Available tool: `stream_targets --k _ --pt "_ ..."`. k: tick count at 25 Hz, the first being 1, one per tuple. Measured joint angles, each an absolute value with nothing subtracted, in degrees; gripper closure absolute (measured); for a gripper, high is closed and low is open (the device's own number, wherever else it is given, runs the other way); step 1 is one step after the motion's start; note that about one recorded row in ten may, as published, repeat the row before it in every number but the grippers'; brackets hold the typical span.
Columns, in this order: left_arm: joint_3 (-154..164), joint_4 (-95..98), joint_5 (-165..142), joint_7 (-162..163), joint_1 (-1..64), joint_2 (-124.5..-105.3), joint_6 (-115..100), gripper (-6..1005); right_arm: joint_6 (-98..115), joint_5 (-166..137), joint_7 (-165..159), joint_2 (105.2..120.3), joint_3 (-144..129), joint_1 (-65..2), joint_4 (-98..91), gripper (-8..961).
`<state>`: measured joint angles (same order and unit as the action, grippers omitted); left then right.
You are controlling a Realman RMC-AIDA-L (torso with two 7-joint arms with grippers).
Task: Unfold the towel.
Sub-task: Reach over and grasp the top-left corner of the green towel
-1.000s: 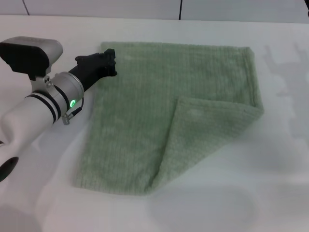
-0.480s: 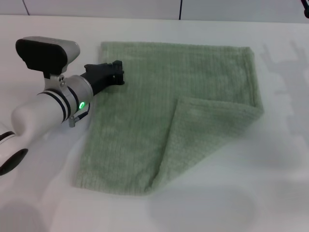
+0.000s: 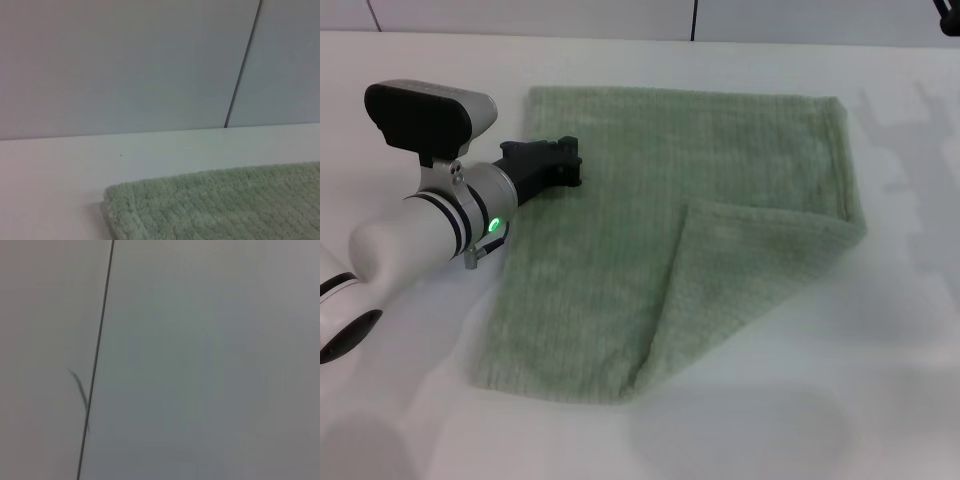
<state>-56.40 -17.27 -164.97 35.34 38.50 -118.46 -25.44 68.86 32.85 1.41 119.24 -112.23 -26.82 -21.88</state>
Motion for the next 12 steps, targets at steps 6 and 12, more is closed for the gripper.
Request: stream_targets --k 6,12 --pt "-56.4 -17.2 -165.0 35.3 38.3 -118.48 -25.4 1001 60.5 32.7 1.2 119.10 -112.2 -27.2 -25.9 158" --pt "-56.4 -17.5 -165.0 35.3 37.8 -118.46 -25.4 1001 38.3 29.0 1.1 118.64 -111.5 -26.7 -40.3 159"
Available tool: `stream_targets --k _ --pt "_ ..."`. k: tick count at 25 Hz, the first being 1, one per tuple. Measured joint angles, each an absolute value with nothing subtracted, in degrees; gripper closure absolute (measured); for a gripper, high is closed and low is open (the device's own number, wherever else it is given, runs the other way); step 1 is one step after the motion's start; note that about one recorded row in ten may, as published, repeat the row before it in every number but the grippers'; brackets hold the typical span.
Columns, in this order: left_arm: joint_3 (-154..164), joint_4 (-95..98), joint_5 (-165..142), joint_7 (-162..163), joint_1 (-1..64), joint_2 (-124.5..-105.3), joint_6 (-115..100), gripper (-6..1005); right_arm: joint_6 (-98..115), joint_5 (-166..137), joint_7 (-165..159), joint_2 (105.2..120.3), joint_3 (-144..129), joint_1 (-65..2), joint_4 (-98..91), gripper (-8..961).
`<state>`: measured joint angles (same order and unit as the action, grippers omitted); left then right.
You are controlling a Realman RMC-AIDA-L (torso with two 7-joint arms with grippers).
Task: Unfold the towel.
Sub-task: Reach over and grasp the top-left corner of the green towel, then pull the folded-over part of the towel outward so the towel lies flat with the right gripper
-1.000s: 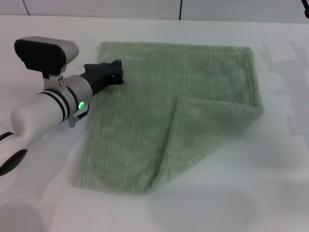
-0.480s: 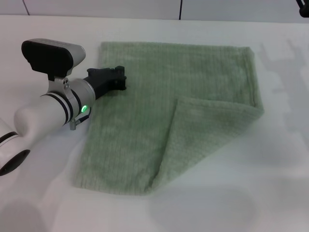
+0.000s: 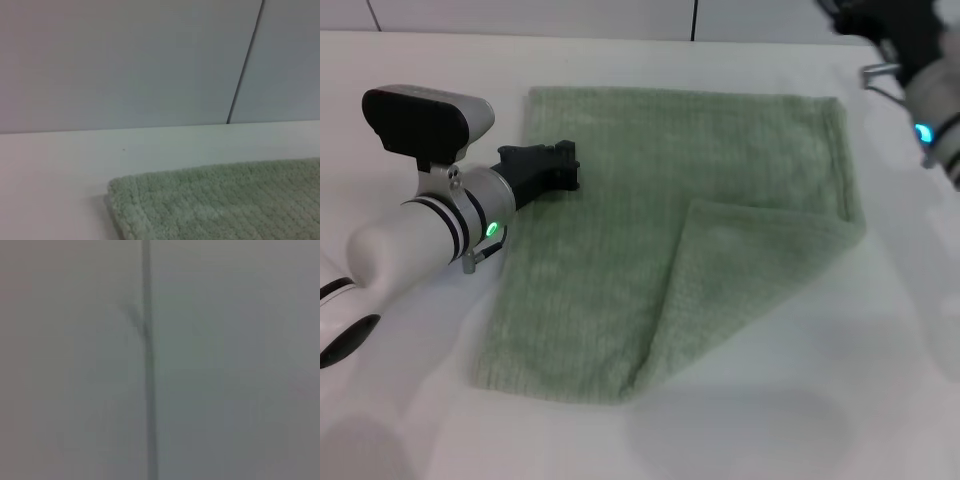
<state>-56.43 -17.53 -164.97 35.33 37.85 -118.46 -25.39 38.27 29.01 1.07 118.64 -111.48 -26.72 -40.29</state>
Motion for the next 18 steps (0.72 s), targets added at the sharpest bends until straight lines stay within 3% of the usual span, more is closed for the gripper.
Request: stream_targets --k 11,18 --pt "-56.4 -17.7 -165.0 35.3 37.5 -118.39 -25.7 1000 -19.2 26.3 5.5 118.42 -101.5 -26.8 -72.5 158" --pt "-56.4 -17.8 -165.0 35.3 37.3 -118.38 -25.8 1000 -50.9 36.6 18.8 118.78 -92.6 -34.8 -76.8 158"
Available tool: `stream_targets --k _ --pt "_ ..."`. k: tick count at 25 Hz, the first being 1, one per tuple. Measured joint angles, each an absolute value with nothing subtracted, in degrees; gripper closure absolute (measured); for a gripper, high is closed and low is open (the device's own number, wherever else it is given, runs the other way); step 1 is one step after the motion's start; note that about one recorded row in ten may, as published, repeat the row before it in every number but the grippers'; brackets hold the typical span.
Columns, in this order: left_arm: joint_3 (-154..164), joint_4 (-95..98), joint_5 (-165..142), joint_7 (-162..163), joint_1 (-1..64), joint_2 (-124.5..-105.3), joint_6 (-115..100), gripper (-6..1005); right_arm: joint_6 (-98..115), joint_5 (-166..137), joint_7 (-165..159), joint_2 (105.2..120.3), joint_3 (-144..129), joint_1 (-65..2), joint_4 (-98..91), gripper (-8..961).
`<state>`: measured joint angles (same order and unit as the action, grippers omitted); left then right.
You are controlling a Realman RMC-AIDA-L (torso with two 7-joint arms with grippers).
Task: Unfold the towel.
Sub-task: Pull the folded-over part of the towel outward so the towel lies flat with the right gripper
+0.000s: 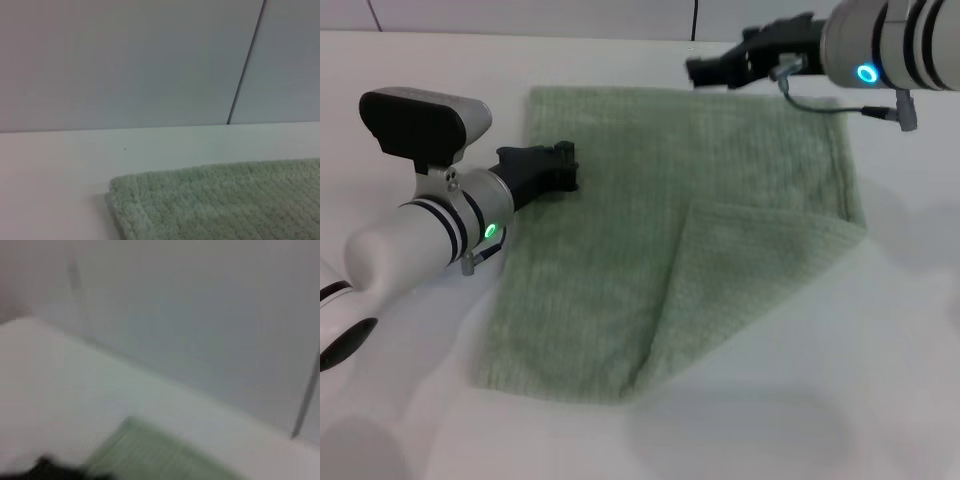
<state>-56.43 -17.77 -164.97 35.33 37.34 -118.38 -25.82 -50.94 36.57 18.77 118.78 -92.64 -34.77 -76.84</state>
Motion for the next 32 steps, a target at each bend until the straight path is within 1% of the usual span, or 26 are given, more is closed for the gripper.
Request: stream_targets --k 6,11,14,21,32 --pt "-56.4 -17.9 -165.0 35.3 37.3 -118.39 -25.9 1000 -65.8 42.1 27.1 118.82 -87.3 -40.2 -72.9 159" --pt "-56.6 -17.9 -165.0 35.2 37.2 -118.39 -25.9 1000 -71.3 42.3 31.0 118.84 -86.2 -44.9 -64.9 160" --pt "-56.7 -17.8 -165.0 35.2 37.2 -118.39 -26.0 1000 -70.9 42.3 33.2 118.84 -86.4 -47.1 -59.5 159" --pt "-56.5 -18.4 -165.0 35.2 37.1 -118.32 -26.0 1000 -66.9 42.3 36.9 119.00 -86.8 -49.6 -51.7 159" --pt "-56.4 -18.5 -165.0 35.3 37.1 -118.29 -26.0 1000 -64.0 42.8 39.4 119.39 -87.0 -52.2 -45.6 158"
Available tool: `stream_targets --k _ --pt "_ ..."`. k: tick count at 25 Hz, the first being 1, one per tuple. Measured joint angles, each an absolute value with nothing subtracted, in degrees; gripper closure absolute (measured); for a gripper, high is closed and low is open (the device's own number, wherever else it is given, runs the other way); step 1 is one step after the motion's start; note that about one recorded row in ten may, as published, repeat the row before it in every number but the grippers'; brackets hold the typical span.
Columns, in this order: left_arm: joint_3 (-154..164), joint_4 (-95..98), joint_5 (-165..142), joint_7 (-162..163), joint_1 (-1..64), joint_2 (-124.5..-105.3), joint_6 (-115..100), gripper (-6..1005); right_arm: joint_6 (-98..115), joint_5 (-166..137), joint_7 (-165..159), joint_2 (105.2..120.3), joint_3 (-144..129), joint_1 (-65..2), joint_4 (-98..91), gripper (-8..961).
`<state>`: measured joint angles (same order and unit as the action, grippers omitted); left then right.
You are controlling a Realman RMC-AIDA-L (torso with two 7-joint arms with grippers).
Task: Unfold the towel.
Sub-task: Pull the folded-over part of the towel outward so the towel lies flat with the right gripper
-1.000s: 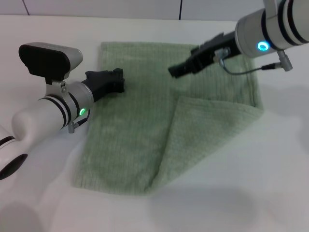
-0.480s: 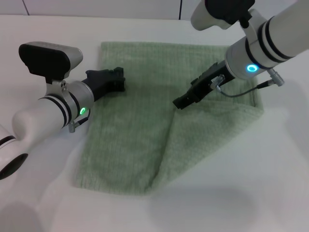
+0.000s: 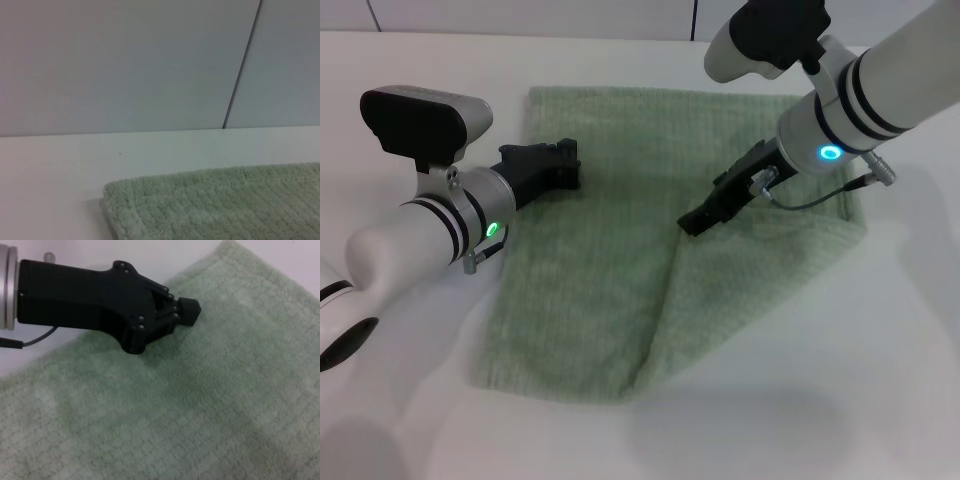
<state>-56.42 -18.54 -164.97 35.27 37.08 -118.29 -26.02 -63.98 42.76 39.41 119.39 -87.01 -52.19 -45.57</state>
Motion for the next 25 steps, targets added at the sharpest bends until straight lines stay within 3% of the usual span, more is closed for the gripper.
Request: stream_targets --k 22,25 --pt "-56.4 -18.5 -165.0 35.3 37.0 -118.38 -26.0 1001 -62.0 43.9 40.4 119.54 -90.0 -54.5 -41.2 208" --pt "-56.4 -18.5 -165.0 35.3 37.0 -118.39 -26.0 1001 -62.2 43.9 40.4 119.53 -90.0 -54.8 -40.9 316"
